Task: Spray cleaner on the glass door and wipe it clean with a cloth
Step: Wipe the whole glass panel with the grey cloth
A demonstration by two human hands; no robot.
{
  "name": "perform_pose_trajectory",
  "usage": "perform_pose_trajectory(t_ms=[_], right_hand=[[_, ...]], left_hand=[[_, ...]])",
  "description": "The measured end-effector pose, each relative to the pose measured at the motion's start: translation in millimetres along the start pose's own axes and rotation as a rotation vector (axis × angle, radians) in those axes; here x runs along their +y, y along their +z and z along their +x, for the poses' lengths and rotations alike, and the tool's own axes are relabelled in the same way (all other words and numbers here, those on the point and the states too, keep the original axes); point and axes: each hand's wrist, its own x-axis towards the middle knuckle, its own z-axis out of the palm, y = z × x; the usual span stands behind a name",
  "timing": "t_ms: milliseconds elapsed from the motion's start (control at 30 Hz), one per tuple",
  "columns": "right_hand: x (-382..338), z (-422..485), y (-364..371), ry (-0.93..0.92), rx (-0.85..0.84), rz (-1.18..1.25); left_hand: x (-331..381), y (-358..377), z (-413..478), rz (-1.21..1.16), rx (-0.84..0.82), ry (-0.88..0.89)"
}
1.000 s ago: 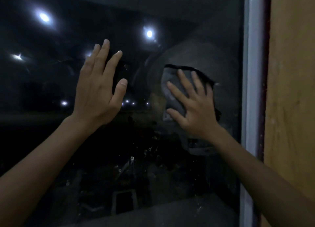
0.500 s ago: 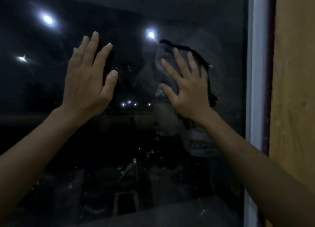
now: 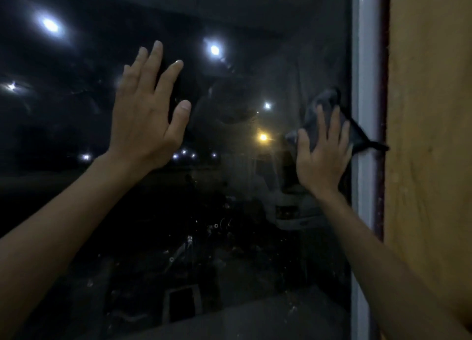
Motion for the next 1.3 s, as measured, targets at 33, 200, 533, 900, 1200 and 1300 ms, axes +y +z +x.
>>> perform_pose_trajectory(t_ms=[33,200,533,900,1200,1300], right_hand=[[6,-12,-1,0.017,-0.017,-0.002],[3,42,-9,0.084,-0.024,-0.026],[-107,44,12,-0.475,-0.023,-0.062],[-130,80,5,-0.206,-0.014,-0.012],[-159,-13,25,-0.810,-0.048,-0.128],[-165,14,21,-0.544,-0.046,-0.094]], left_hand=[[6,3,-1,-0.006,-0.004,0.009],[13,6,-3,0.011,-0.018,0.052],[-11,-11,-9,0.027,0.052,-0.030],[-57,-44,-31,0.105,0.011,-0.047],[-101,-84,-35,0.137,0.005,-0.073],[-118,-100,-44,0.163,-0.021,-0.084]])
